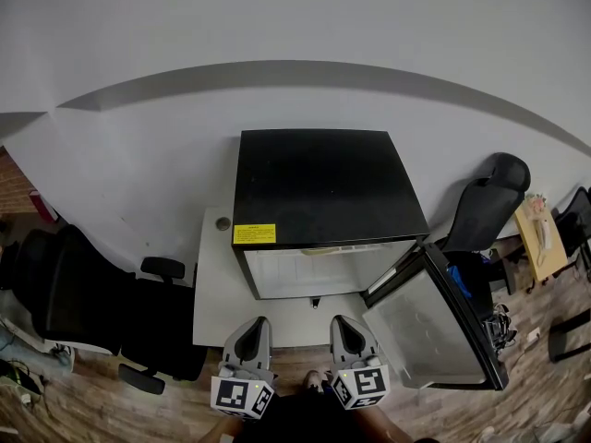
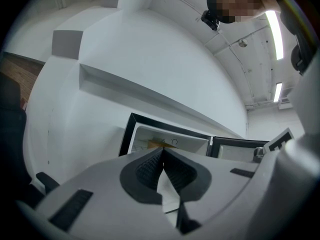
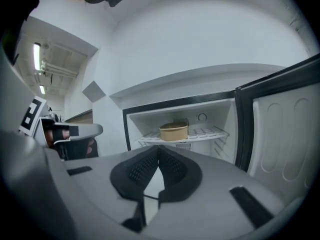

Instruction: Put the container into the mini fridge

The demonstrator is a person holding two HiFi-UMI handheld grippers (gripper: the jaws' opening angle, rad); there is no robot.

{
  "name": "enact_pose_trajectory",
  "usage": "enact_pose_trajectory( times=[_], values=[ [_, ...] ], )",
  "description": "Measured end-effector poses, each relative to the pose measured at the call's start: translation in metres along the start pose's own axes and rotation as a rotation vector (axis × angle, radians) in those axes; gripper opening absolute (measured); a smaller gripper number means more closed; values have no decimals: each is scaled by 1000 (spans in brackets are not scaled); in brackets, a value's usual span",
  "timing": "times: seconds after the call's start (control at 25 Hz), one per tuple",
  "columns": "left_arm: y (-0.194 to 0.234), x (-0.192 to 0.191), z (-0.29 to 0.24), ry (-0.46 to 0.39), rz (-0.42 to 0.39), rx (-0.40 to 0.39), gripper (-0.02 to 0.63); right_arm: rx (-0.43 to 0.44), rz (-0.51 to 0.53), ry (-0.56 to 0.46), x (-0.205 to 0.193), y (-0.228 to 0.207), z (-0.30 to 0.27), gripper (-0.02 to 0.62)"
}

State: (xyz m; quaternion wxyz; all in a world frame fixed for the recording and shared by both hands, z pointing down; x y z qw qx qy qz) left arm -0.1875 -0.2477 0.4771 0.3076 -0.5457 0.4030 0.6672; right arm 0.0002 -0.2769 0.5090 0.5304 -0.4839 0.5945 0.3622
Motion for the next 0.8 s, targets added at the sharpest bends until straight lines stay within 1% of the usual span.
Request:
enact_pose_trajectory(
  times=[0.32,0.44,0.64,0.8],
  values=[
    [1,-2,0,-14,3,-6,8,-18,1,-11,4,-2,0,17],
    [1,0,0,-4,0,0,8,-12,-10,-15,5,-1,-2,17],
    [2,0,0,-13,-9,-9,8,-4,-16,-21,6,0,-3,17],
    [3,5,0,-9,0,8,8,0,-14,-20,6,2,-4,17]
  ],
)
Point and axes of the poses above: the fingertips, and each gripper's own axes: z backward along the fingers, y to its left, x out of its top, the point moved 5 cm from there along z, backward along the fingers, and after that the axes turned 13 degrees about -x, right-handed, at the moved point
